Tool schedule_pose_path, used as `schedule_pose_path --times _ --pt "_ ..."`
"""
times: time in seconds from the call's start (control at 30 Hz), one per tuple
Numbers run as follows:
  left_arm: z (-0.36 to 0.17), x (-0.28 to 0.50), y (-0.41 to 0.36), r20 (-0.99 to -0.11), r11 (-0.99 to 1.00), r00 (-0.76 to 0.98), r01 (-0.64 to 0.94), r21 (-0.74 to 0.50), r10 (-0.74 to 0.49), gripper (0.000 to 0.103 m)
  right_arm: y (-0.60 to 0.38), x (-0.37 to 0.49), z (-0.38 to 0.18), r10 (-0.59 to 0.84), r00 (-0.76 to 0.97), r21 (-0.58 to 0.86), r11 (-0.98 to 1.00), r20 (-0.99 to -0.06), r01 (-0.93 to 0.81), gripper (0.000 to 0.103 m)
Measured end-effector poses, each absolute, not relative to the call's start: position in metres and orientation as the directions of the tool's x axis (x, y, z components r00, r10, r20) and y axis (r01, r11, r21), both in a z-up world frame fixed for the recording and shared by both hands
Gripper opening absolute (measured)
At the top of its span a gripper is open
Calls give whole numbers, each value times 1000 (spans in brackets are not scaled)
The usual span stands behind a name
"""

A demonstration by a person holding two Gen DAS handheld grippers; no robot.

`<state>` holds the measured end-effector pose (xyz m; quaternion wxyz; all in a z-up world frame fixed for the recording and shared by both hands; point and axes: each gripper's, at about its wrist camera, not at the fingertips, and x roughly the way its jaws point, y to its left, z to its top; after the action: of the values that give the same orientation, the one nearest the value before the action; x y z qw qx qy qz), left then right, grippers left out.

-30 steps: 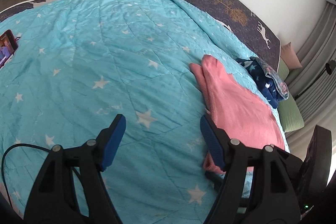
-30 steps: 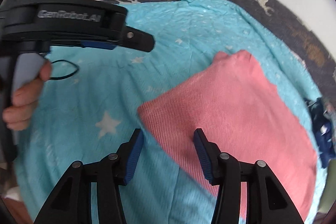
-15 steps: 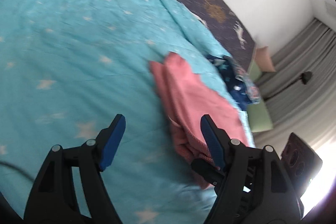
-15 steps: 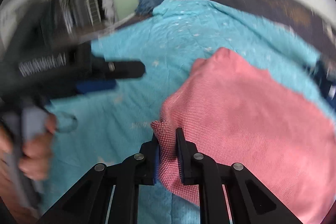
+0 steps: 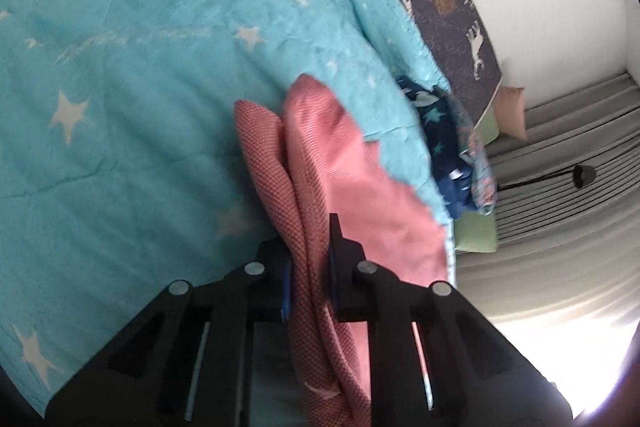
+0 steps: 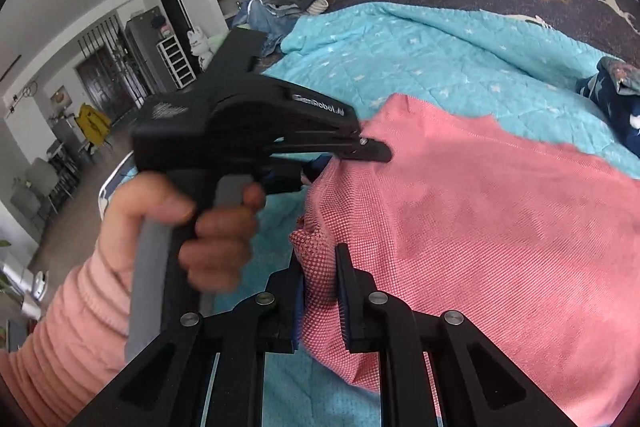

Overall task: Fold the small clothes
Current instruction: 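Grasp the folded sweater edge with the right gripper and lift it, then fold the lifted sweater edge over with the right gripper and release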

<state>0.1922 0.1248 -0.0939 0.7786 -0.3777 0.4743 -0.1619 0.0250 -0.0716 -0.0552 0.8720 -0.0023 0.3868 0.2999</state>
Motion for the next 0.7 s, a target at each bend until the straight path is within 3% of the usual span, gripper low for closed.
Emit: schedule_pose_path --times 0.2,0.7 --pt "-50 191 93 -642 757 536 -8 -654 -548 15 -92 21 -37 546 559 256 819 -624 -513 13" --pt "-1 193 -24 -661 808 510 127 -575 -550 14 -206 -5 -16 535 686 392 841 -493 -374 13"
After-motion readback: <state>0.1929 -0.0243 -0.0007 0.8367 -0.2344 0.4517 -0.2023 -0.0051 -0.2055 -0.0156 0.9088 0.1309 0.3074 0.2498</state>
